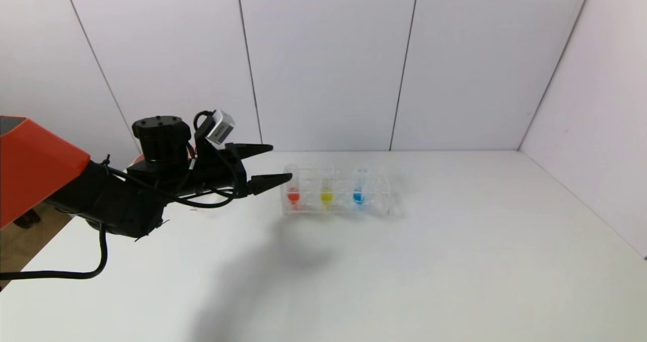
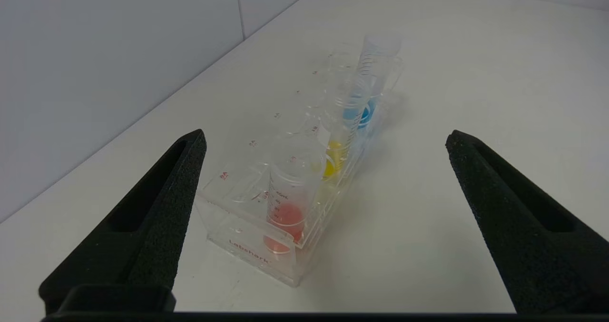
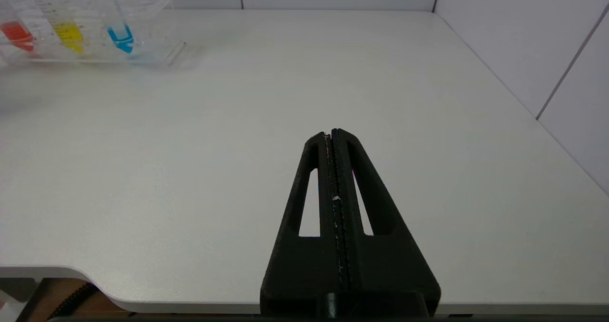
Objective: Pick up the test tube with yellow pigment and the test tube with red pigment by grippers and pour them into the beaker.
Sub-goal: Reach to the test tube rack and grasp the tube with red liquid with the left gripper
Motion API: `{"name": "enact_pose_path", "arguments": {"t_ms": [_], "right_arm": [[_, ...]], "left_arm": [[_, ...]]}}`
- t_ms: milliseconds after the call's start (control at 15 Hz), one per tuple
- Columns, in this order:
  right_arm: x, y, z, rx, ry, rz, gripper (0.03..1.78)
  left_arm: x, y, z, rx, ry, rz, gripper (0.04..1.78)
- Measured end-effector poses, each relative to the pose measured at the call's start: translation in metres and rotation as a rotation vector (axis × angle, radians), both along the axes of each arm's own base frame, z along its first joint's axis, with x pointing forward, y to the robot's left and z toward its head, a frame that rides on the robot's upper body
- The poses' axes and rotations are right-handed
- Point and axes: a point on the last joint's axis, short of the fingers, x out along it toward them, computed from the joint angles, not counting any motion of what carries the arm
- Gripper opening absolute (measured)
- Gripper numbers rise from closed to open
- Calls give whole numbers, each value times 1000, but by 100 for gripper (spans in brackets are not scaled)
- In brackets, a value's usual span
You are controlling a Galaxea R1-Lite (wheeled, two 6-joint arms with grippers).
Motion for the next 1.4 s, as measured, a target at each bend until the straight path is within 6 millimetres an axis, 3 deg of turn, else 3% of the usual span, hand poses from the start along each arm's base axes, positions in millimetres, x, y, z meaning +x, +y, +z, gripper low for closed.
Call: {"name": "enact_pose_path", "arguments": {"t_ms": [1400], "right_arm": [[0,0,0,0,0,0,11]], "left_arm": [[39,-26,-41,9,44,-33,176]]}}
